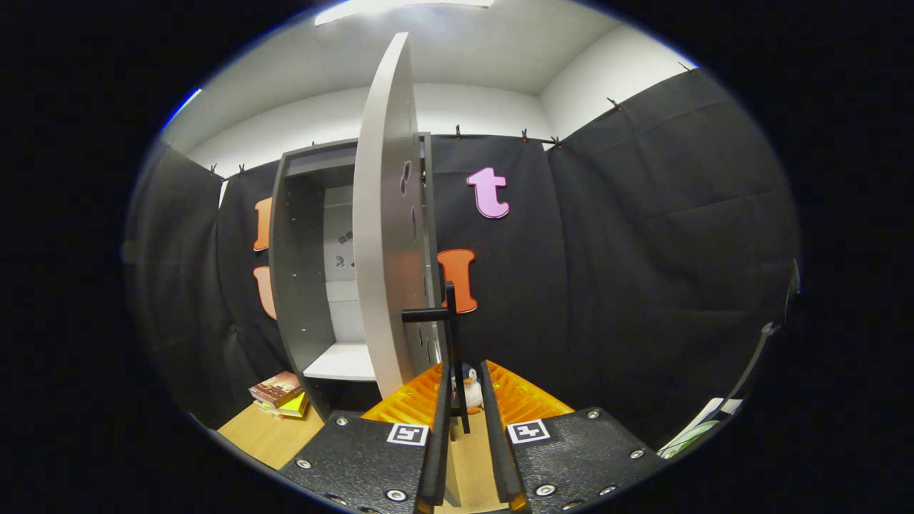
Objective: Open the shoe cabinet door, grab the shoes and put them into the shoe cabinet, then close the shoe cabinet door.
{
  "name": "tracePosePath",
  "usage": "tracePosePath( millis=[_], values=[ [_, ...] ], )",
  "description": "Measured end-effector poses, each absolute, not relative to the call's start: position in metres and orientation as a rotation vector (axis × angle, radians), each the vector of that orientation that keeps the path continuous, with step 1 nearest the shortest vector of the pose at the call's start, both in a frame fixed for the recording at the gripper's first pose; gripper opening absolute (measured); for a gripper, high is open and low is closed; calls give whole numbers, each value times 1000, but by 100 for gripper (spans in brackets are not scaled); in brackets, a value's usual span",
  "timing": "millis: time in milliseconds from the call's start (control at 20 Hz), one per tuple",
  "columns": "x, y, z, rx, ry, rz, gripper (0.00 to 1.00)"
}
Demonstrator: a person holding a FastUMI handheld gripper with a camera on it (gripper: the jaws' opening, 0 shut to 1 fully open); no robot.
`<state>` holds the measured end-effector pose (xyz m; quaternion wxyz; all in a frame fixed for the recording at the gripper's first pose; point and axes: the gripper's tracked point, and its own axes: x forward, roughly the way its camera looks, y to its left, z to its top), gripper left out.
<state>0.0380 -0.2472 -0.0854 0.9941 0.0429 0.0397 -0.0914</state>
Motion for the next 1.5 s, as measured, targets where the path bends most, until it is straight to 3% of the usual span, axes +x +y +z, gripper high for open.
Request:
tracePosePath(
  millis=[550, 750, 1150, 1300, 1500],
  values=[
    [19, -277, -87, 83, 84, -205, 28],
    [5, -269, -71, 75, 60, -212, 33],
    [-21, -197, -37, 59, 25, -173, 79],
    [-15, -154, -31, 61, 19, -127, 91],
    [0, -98, -20, 62, -6, -68, 93]
  ],
)
